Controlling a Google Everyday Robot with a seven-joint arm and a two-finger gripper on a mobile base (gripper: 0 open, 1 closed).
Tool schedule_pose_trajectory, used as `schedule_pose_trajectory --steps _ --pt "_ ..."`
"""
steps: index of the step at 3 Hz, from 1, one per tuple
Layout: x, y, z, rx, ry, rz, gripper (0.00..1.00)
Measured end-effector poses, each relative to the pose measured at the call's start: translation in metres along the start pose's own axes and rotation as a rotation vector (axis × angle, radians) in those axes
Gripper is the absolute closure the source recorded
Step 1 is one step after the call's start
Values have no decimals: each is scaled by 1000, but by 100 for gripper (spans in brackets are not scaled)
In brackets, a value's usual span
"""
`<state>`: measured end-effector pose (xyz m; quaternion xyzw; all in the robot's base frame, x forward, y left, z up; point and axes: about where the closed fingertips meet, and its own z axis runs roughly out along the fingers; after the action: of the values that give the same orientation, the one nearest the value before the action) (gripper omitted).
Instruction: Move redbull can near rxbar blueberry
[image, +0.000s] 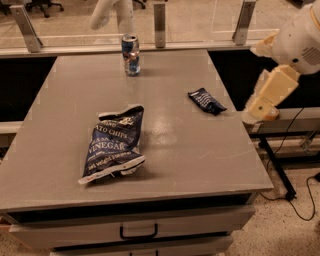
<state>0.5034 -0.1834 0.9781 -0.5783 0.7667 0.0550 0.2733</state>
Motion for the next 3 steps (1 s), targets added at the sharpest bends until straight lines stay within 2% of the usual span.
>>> schedule_pose_trajectory --steps 1,2,3 --pt "-33 -35 35 -8 -203 31 0" --pt "-54 -69 71 -14 -381 80 0" --pt "-53 -73 81 -22 -394 95 0"
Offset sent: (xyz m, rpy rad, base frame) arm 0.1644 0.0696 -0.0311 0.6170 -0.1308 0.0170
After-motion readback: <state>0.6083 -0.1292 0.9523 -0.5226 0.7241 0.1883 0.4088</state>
